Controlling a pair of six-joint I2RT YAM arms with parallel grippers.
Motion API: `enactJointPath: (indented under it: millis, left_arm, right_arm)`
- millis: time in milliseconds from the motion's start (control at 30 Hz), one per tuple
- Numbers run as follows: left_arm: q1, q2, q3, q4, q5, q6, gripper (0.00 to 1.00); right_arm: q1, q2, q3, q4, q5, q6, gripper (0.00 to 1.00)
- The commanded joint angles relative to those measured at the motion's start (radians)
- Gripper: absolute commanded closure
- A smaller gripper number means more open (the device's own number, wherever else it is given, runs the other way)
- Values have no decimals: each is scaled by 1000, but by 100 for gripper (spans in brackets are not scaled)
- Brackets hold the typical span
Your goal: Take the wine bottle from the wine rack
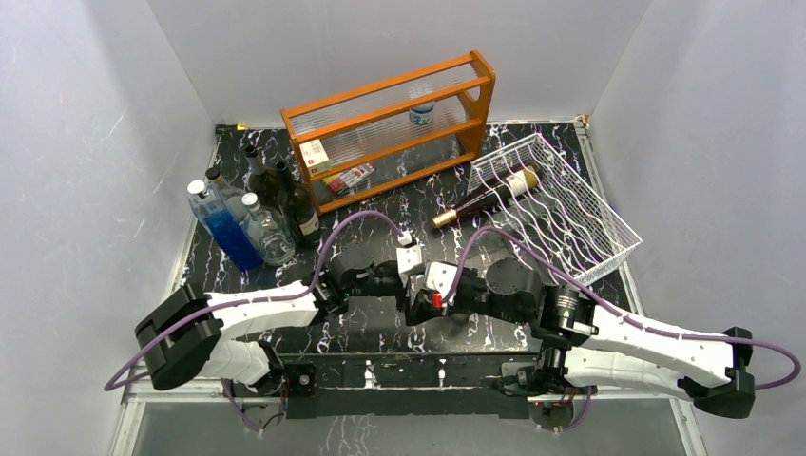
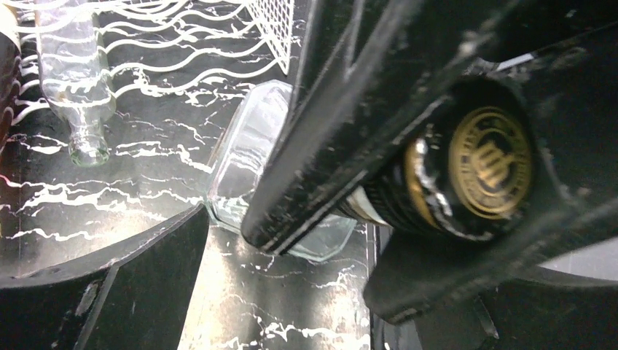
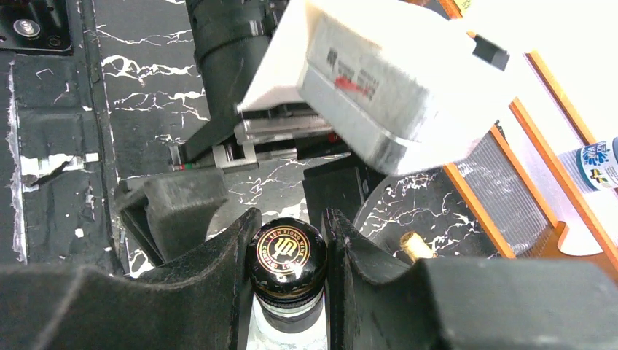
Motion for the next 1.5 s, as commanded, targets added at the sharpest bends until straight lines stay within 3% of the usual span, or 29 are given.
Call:
enactJointPath:
  millis: [0, 233, 567, 767, 867, 967, 1067, 1100, 1133, 1300, 1467]
  left_arm:
    - [-25, 19, -4, 231, -20, -2, 4]
    - [-25, -25, -92, 275, -36, 11, 2]
    - [-28, 110, 2, 362, 60, 14, 3]
    - [-37, 143, -2, 409, 26, 24, 14]
    - [-39, 134, -15, 410, -4, 30, 38]
    - [-39, 101, -48, 409, -66, 29, 55]
    - [-40, 18, -99, 406, -135, 17, 63]
    - [-41, -11, -115, 400, -158, 11, 65]
    - [-40, -38, -133, 376, -180, 4, 68]
    - [-41, -206, -127, 114, -331, -14, 79]
    - [-41, -367, -31, -298, -554, -72, 82]
  right_arm:
    - [5, -40, 59, 107, -22, 17, 82]
    - [5, -58, 76, 81, -52, 1, 82]
    - [5, -64, 87, 59, -88, 4, 82]
    - [5, -74, 84, 61, -68, 10, 82]
    - [5, -76, 83, 58, -63, 13, 78]
    - [5, -75, 82, 43, -55, 19, 60]
    - [5, -74, 85, 31, -42, 27, 38]
    - [5, -76, 85, 37, -32, 35, 15]
    - [5, -78, 82, 48, -22, 41, 4]
    - [5, -89, 96, 89, 20, 45, 2]
    - [5, -96, 116, 98, 118, 48, 2]
